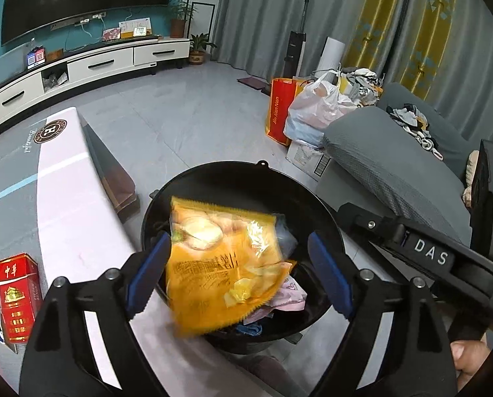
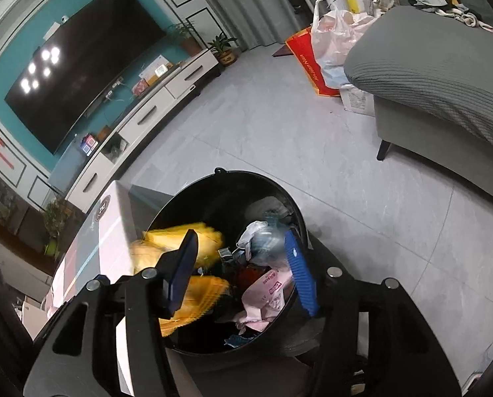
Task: Collect trash
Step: 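Carry chip bag and dark green bag over the bin and open both tools, then move both tools back toward the boxes on the table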
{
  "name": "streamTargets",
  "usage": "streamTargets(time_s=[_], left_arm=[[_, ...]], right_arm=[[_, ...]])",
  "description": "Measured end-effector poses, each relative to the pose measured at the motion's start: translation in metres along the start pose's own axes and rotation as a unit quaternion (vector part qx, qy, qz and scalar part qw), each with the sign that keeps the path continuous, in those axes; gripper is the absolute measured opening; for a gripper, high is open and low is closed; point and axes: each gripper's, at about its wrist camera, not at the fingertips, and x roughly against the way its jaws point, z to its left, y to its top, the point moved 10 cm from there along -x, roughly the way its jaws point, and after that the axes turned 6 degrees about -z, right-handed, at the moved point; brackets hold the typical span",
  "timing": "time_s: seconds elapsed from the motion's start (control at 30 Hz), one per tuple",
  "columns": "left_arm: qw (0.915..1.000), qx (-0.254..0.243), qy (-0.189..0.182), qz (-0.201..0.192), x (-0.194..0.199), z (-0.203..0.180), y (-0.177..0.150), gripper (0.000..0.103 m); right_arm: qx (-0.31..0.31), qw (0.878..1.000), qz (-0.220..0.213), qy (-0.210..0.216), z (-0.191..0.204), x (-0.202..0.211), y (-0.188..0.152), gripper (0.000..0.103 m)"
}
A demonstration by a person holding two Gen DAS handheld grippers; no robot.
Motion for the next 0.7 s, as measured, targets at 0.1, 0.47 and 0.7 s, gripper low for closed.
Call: streamTargets(time_s=[0.1, 0.47, 0.7], left_arm=[[0.9999, 0.011, -0.004, -0.002, 0.004, 0.004, 0.000, 0.089], [0.9981, 0.049, 0.006, -0.036, 0.057, 0.036, -0.014, 0.092], [0.9933, 0.087, 0.053, -0.056, 0.107, 0.099, -0.028, 0.093]], right_arm=[[-0.005, 1.000, 0.000, 0.002, 0.001, 0.000, 0.000, 0.055], [0.027, 0.999, -0.003, 0.023, 0.033, 0.000, -0.006, 0.056], [0.076, 0.995, -0.005, 0.058, 0.080, 0.001, -0.022, 0.057]])
